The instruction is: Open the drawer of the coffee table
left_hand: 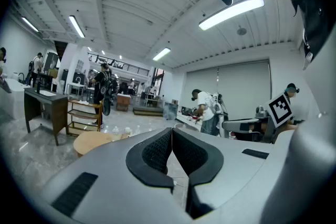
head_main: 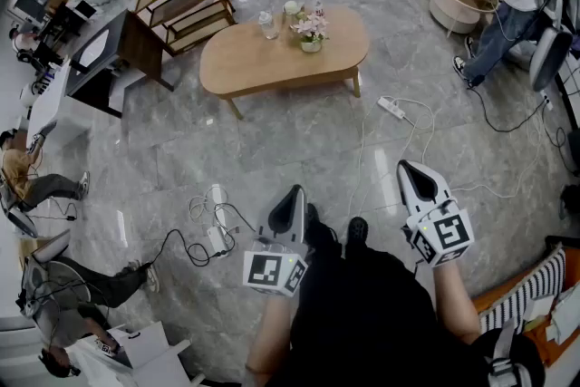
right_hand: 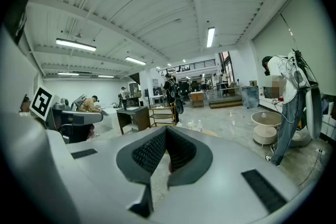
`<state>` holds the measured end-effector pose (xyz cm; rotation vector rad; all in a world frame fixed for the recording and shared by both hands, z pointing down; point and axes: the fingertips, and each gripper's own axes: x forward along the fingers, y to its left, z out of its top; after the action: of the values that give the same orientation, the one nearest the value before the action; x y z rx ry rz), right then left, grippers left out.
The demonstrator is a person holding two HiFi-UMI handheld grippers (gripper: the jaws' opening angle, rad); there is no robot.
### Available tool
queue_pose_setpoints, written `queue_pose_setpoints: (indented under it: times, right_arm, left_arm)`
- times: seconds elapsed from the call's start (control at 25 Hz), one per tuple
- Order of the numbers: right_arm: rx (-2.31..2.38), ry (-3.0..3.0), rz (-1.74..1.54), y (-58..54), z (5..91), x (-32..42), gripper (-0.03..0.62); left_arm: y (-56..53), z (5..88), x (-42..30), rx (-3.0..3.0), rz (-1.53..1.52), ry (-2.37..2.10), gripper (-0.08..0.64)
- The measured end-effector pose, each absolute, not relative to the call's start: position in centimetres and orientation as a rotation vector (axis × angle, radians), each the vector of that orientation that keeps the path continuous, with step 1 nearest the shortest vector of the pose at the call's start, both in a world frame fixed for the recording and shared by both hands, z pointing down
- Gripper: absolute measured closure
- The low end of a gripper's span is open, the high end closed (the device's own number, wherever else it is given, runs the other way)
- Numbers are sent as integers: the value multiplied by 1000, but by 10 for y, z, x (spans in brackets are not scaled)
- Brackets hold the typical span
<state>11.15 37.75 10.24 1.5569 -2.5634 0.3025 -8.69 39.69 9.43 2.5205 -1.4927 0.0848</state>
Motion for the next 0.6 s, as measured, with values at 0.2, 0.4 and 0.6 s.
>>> queue_pose_setpoints:
  times: [0.2,0.4,0.6]
  right_arm:
    - [1545,-2570,273,374,99,111,580]
    - [1541,-2570,252,374,94,114,580]
    - [1573,-2618,275,373,85,123,580]
  left_arm:
    - [397,99,-86,2539,104,-1488,546]
    - [395,94,-83,2532,93,-1500,546]
    - [391,87,-76,2534,94,-1504,546]
